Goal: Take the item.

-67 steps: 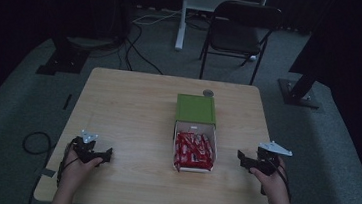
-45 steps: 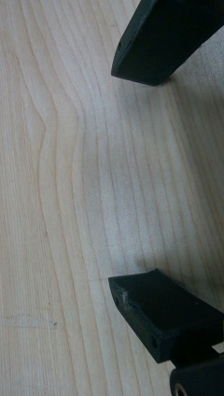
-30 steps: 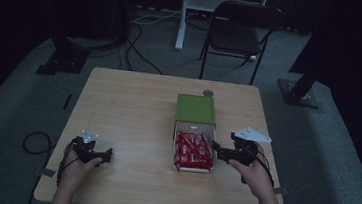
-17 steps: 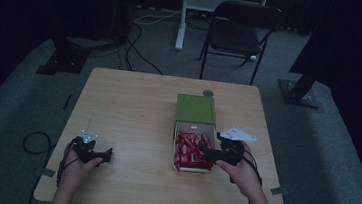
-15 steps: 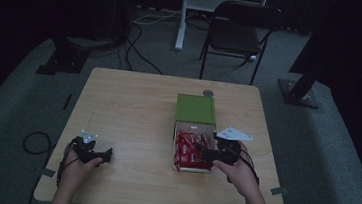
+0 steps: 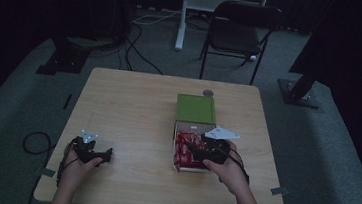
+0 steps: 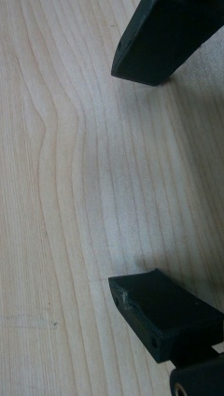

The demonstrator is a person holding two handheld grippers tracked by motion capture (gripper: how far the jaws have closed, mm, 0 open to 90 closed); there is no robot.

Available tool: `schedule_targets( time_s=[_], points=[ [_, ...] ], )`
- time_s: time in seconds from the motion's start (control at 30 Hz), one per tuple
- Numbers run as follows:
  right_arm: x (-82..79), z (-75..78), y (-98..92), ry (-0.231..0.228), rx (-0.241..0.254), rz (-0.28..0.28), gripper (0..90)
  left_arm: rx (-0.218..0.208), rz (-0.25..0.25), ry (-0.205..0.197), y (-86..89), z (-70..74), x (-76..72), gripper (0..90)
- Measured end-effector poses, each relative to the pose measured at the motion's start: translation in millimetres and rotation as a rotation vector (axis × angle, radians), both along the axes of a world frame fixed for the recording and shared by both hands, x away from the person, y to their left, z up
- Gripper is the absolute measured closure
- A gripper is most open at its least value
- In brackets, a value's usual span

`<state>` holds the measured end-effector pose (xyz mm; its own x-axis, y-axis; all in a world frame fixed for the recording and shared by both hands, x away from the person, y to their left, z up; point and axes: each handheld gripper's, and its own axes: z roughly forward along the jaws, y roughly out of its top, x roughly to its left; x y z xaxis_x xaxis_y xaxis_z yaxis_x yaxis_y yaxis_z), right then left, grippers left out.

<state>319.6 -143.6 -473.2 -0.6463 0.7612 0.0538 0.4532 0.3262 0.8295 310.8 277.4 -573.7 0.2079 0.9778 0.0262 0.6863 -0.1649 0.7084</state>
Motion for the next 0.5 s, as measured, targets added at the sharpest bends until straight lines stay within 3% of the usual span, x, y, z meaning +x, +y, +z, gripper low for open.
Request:
schedule_targets(
  time_s=[0.2, 0.5],
  points=[
    [1.9, -8.5, 3.8, 0.035, -0.044, 0.019, 55.8, 0.000, 0.000, 0.001, 0.0, 0.0, 0.0, 3.8],
    [3.0, -19.6, 11.3, 0.070, -0.075, -0.011, 63.5, 0.000, 0.000, 0.000, 0.0, 0.0, 0.0, 3.8]
  ],
)
